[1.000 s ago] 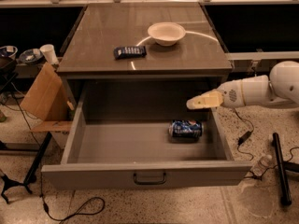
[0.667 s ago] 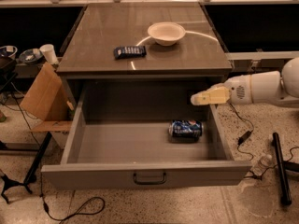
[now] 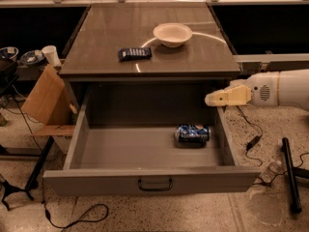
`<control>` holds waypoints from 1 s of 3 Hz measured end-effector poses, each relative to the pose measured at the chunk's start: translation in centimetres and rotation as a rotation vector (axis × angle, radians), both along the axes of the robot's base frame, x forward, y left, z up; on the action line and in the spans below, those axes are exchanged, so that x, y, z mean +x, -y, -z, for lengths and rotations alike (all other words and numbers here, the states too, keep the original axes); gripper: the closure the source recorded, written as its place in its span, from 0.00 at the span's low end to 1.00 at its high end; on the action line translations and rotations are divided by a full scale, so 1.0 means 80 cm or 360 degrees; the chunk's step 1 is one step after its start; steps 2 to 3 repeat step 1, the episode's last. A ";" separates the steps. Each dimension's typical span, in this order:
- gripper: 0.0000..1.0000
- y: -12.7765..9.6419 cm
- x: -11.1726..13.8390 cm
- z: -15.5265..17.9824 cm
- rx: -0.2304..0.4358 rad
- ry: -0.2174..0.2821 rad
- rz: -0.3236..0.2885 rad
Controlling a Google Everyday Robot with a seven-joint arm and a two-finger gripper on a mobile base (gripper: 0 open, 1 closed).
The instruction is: Place pepsi can into top drawer
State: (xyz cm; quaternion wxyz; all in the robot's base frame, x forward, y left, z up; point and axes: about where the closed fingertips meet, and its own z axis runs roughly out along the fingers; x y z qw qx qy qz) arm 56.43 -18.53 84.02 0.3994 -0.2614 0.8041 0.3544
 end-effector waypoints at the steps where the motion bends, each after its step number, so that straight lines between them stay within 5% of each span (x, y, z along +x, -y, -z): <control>1: 0.00 0.000 0.000 0.000 0.0000 0.0000 0.0000; 3: 0.00 0.000 0.000 0.000 0.0000 0.0000 0.0000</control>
Offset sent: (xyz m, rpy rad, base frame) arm 0.0000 0.0000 0.0000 0.0000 0.0000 0.0000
